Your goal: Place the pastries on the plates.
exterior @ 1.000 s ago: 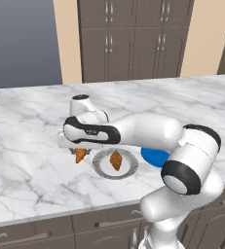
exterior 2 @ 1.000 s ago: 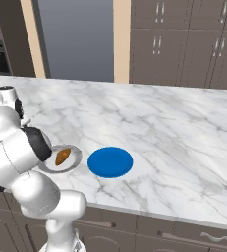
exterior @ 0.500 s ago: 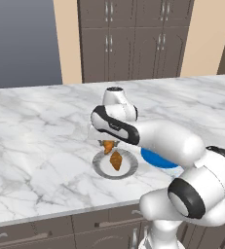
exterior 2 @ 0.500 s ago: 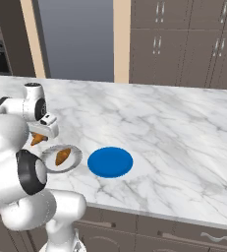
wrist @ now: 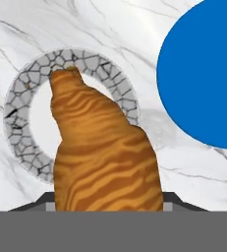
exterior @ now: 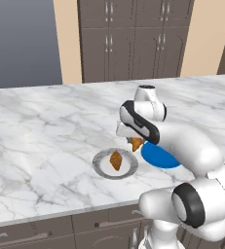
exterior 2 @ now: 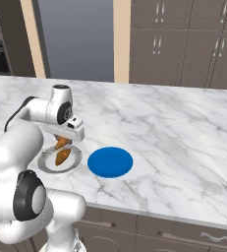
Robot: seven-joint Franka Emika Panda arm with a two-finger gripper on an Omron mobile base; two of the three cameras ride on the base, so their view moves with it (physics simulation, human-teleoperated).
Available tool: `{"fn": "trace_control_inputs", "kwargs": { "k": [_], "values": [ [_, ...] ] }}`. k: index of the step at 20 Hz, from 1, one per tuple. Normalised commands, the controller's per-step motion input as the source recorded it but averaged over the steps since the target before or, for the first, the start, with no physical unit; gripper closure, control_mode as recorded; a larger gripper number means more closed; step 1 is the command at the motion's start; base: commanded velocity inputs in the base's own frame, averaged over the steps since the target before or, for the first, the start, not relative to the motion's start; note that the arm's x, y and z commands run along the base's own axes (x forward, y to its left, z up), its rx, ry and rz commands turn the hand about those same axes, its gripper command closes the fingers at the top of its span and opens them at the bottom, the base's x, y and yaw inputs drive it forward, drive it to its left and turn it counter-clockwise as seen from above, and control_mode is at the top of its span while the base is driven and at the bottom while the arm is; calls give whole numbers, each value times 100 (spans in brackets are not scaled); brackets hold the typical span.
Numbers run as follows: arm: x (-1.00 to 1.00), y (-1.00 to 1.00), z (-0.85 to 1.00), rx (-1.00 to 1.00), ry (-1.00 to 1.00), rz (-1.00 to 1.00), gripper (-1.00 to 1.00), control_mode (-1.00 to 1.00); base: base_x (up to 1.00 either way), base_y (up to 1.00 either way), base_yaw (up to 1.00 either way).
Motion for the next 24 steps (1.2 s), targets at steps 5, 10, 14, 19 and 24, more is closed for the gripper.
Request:
{"fn": "trace_control_inputs", "kwargs": {
  "k": [5,10,14,19,24],
  "values": [
    [0,-100,0,0,6,0,100,-100,0,0,0],
    [11,-100,0,0,0,10,100,-100,0,0,0],
    [15,-88,0,0,3,18,100,-100,0,0,0],
    [45,-17,-6,0,5,9,100,-100,0,0,0],
    [49,-9,-27,0,14,3,100,-100,0,0,0]
  ]
}}
